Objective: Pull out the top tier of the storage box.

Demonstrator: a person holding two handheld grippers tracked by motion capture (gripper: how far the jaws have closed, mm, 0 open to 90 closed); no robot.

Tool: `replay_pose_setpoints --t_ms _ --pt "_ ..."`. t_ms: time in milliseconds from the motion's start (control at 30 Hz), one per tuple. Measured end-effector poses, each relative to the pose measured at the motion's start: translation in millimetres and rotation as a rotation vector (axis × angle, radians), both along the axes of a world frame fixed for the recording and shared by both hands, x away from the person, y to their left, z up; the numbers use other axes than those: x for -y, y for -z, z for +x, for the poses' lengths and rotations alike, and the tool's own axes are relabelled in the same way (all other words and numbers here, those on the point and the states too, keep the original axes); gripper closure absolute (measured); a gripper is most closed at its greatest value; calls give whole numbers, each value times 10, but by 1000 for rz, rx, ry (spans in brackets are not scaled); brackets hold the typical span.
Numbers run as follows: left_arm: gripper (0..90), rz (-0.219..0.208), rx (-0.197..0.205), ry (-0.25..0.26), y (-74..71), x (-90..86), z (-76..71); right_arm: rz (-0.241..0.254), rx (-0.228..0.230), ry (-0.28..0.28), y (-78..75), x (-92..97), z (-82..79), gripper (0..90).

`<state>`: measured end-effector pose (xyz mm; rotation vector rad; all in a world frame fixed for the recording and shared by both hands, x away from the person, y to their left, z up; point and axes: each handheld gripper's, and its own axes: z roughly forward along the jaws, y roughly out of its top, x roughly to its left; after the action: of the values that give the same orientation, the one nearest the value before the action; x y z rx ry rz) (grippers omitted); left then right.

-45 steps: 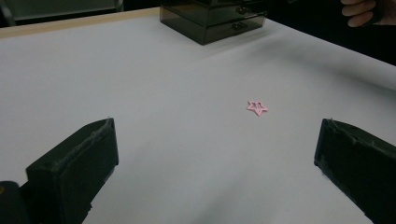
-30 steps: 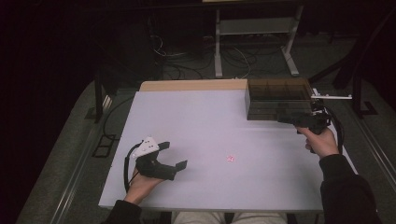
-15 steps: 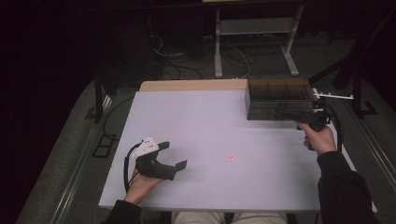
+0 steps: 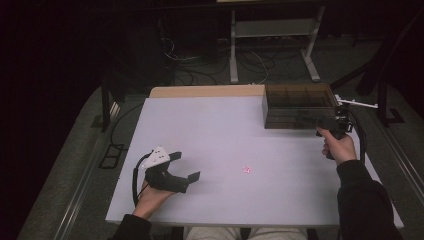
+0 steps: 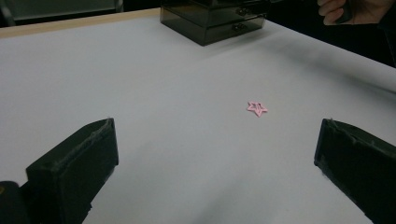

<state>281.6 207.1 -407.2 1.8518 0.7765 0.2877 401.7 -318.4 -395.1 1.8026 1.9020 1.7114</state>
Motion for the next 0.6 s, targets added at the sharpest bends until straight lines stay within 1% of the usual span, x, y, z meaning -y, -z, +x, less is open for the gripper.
replay_pose_setpoints --t_ms 233,367,600 --pt "0 0 1 0 -1 -2 -1 40 -6 22 28 13 24 0" --pt "0 -1 0 0 0 -1 0 50 -15 30 43 11 34 0" --pt "0 0 0 1 1 -1 0 84 -46 65 74 26 55 0"
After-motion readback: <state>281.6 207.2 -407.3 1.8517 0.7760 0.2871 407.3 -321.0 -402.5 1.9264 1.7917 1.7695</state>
